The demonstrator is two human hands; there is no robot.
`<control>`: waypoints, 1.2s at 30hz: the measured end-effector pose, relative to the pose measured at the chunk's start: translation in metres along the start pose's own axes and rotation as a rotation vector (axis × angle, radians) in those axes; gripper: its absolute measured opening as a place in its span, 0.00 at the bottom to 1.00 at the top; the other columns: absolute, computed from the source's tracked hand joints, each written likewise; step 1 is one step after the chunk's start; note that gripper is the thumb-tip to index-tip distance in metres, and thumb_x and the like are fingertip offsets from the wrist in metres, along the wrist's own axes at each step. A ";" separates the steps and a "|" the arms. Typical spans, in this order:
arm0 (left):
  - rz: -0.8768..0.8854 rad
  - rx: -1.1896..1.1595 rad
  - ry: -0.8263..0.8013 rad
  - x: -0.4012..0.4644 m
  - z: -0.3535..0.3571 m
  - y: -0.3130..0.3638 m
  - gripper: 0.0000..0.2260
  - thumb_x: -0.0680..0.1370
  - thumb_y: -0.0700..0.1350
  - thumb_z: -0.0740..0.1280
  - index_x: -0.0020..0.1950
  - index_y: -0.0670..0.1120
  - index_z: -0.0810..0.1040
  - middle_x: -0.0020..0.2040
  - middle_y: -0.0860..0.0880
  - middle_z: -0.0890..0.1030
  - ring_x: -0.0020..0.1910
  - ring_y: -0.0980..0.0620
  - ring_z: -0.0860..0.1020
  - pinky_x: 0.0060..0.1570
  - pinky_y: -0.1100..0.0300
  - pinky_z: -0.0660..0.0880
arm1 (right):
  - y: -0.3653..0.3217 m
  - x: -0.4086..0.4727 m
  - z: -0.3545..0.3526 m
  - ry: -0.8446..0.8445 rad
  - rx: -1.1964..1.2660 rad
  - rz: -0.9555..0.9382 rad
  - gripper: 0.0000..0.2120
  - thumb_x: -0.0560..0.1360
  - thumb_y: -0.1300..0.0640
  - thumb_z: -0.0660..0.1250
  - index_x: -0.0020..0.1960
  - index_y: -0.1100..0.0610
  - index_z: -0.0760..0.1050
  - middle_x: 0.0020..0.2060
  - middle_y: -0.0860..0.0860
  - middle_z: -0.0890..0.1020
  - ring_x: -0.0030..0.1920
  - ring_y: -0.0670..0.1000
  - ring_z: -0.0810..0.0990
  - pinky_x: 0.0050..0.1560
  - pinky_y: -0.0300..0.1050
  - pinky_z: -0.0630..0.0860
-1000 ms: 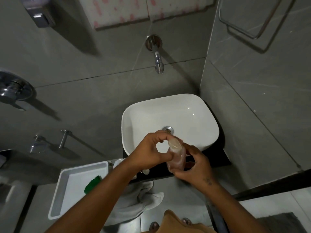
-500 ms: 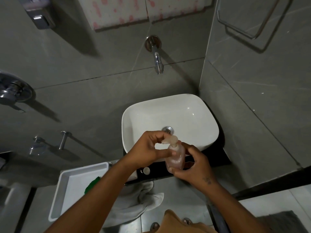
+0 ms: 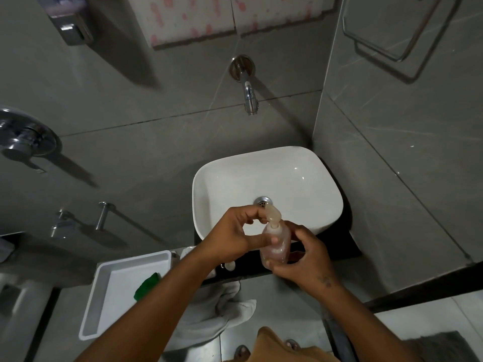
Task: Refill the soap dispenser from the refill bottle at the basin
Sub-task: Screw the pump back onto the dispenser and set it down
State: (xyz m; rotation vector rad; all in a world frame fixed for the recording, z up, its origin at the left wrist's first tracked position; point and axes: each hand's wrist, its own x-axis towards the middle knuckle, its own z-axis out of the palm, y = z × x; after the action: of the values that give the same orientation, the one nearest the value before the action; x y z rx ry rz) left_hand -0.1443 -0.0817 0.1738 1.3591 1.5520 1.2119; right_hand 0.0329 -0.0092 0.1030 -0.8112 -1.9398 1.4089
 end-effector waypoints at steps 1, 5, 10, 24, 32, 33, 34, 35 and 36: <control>-0.017 -0.001 0.039 -0.001 0.003 -0.002 0.15 0.67 0.50 0.81 0.49 0.63 0.83 0.52 0.48 0.86 0.54 0.47 0.81 0.57 0.53 0.72 | 0.000 0.000 0.000 0.003 0.002 -0.001 0.34 0.59 0.52 0.81 0.60 0.32 0.74 0.56 0.35 0.80 0.58 0.41 0.80 0.44 0.33 0.80; -0.008 -0.014 0.088 0.001 0.007 -0.005 0.14 0.68 0.42 0.82 0.49 0.53 0.84 0.49 0.46 0.86 0.52 0.39 0.80 0.57 0.50 0.72 | 0.001 0.000 0.001 0.018 -0.005 0.000 0.35 0.59 0.52 0.81 0.59 0.30 0.73 0.56 0.34 0.79 0.57 0.41 0.80 0.43 0.33 0.80; -0.001 0.053 -0.011 -0.001 0.002 -0.003 0.13 0.72 0.43 0.78 0.55 0.50 0.84 0.54 0.51 0.86 0.58 0.48 0.81 0.62 0.50 0.72 | 0.004 -0.001 0.001 0.039 -0.018 0.000 0.34 0.58 0.49 0.82 0.59 0.31 0.74 0.55 0.35 0.81 0.56 0.42 0.81 0.43 0.35 0.81; -0.014 0.049 -0.140 0.003 -0.009 -0.011 0.10 0.76 0.42 0.76 0.56 0.45 0.86 0.53 0.46 0.85 0.58 0.47 0.81 0.65 0.45 0.74 | 0.006 0.001 0.007 0.030 -0.016 -0.041 0.33 0.59 0.53 0.82 0.60 0.37 0.76 0.53 0.42 0.82 0.54 0.47 0.82 0.43 0.39 0.82; -0.007 0.072 -0.145 0.007 -0.008 -0.018 0.09 0.76 0.44 0.76 0.56 0.48 0.86 0.52 0.46 0.85 0.53 0.48 0.81 0.58 0.62 0.70 | 0.008 0.003 0.008 0.054 0.009 -0.038 0.34 0.58 0.54 0.82 0.60 0.34 0.75 0.53 0.39 0.82 0.55 0.44 0.81 0.40 0.34 0.80; -0.007 0.072 -0.145 0.008 -0.008 -0.018 0.09 0.76 0.45 0.76 0.56 0.48 0.86 0.52 0.47 0.86 0.53 0.50 0.81 0.58 0.64 0.69 | 0.009 0.002 0.008 0.060 0.011 -0.033 0.35 0.58 0.54 0.82 0.60 0.33 0.75 0.53 0.39 0.82 0.56 0.44 0.81 0.40 0.34 0.80; -0.006 0.075 -0.146 0.008 -0.007 -0.019 0.10 0.76 0.46 0.76 0.56 0.50 0.86 0.53 0.49 0.86 0.54 0.52 0.81 0.58 0.65 0.70 | 0.009 0.002 0.008 0.065 0.008 -0.030 0.35 0.58 0.53 0.82 0.60 0.32 0.74 0.54 0.39 0.82 0.56 0.44 0.81 0.41 0.34 0.80; -0.002 0.081 -0.137 0.008 -0.007 -0.019 0.11 0.75 0.47 0.77 0.57 0.52 0.86 0.54 0.51 0.86 0.56 0.53 0.81 0.59 0.65 0.70 | 0.010 0.003 0.007 0.070 0.000 -0.028 0.35 0.58 0.52 0.82 0.60 0.31 0.74 0.55 0.38 0.81 0.56 0.43 0.81 0.42 0.34 0.80; 0.001 0.080 -0.108 0.008 -0.007 -0.019 0.13 0.74 0.47 0.77 0.58 0.54 0.85 0.56 0.54 0.86 0.58 0.52 0.82 0.60 0.64 0.72 | 0.011 0.003 0.007 0.074 -0.016 -0.027 0.35 0.57 0.50 0.81 0.59 0.31 0.73 0.55 0.36 0.81 0.57 0.42 0.80 0.43 0.35 0.81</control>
State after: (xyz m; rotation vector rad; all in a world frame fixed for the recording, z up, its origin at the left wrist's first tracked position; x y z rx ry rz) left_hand -0.1576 -0.0750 0.1582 1.4531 1.5381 1.0687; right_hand 0.0270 -0.0083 0.0914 -0.8298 -1.9012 1.3304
